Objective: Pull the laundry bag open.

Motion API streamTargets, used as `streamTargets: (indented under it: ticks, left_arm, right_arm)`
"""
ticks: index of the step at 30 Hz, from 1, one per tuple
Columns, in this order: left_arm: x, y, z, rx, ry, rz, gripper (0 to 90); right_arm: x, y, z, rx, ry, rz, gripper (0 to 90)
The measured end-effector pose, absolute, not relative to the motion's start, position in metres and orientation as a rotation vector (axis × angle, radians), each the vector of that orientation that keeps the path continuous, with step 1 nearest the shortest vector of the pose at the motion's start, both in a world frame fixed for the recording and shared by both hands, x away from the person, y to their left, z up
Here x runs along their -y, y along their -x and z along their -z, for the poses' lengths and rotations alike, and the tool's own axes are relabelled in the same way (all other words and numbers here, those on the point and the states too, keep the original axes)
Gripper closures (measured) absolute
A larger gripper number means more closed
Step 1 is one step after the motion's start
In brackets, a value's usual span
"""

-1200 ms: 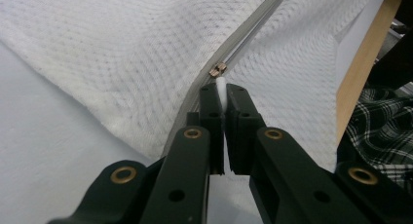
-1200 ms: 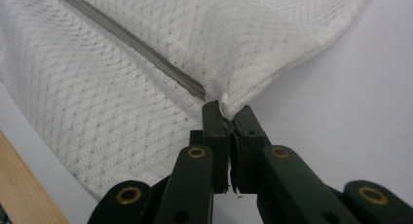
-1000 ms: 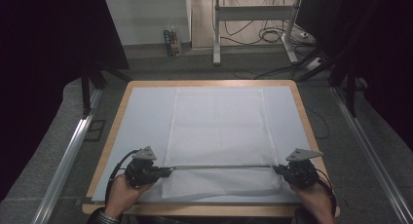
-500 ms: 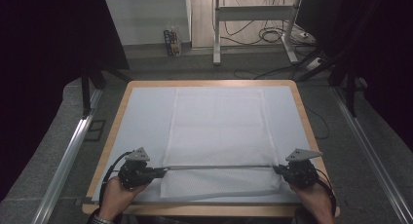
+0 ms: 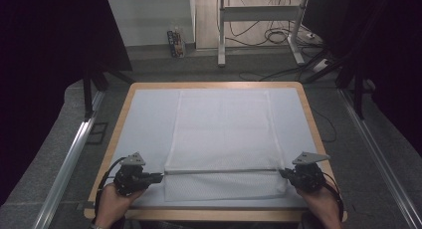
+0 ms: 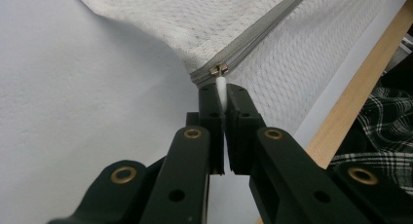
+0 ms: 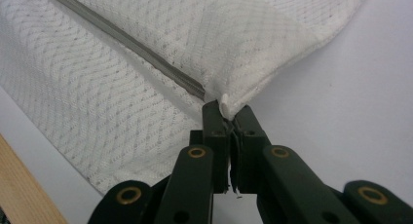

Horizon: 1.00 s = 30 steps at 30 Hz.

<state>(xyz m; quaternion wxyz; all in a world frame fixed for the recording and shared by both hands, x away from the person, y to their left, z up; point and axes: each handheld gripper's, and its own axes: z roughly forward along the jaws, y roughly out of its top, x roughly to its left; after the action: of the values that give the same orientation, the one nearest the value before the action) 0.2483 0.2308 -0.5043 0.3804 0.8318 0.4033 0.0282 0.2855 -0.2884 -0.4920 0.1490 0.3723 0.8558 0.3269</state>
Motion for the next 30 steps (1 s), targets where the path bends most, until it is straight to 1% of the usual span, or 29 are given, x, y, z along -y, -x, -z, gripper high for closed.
streamTargets:
  ticks: [7, 9, 12, 14, 16, 20, 22, 24, 25, 26, 27, 30]
  left_arm:
    - [-0.237, -0.249, 0.508, -1.07, -2.122, -0.079, 87.8]
    - [-0.234, -0.248, 0.508, -1.088, -2.159, -0.117, 87.8]
    - [-0.232, -0.25, 0.511, -1.106, -2.202, -0.138, 87.8]
    - [-0.227, -0.251, 0.515, -1.111, -2.229, -0.139, 87.7]
    - [-0.224, -0.253, 0.521, -1.11, -2.25, -0.105, 87.5]
    - [-0.222, -0.255, 0.523, -1.109, -2.232, -0.101, 86.9]
    - [-0.222, -0.255, 0.523, -1.106, -2.23, -0.1, 86.1]
    - [-0.221, -0.255, 0.524, -1.104, -2.228, -0.107, 85.7]
    - [-0.22, -0.255, 0.524, -1.1, -2.232, -0.124, 81.0]
    - [-0.22, -0.255, 0.524, -1.1, -2.232, -0.124, 78.0]
    - [-0.22, -0.255, 0.524, -1.094, -2.237, -0.128, 78.0]
    - [-0.217, -0.254, 0.523, -1.09, -2.234, -0.163, 69.6]
  right_arm:
    - [0.289, -0.286, 0.493, -2.475, -1.087, -0.953, 85.8]
    - [0.288, -0.286, 0.493, -2.487, -1.081, -0.961, 85.8]
    - [0.285, -0.286, 0.495, -2.504, -1.078, -0.945, 85.8]
    - [0.285, -0.286, 0.496, -2.512, -1.073, -0.941, 85.7]
    - [0.285, -0.286, 0.497, -2.523, -1.079, -0.917, 85.5]
    - [0.286, -0.286, 0.499, -2.522, -1.079, -0.903, 84.0]
    - [0.285, -0.285, 0.499, -2.524, -1.073, -0.894, 80.3]
    - [0.285, -0.285, 0.5, -2.521, -1.067, -0.888, 78.7]
    - [0.285, -0.285, 0.499, -2.516, -1.065, -0.892, 74.4]
    - [0.285, -0.285, 0.499, -2.516, -1.065, -0.892, 74.4]
    - [0.285, -0.285, 0.499, -2.511, -1.067, -0.896, 71.4]
    - [0.285, -0.285, 0.498, -2.502, -1.051, -0.903, 62.5]
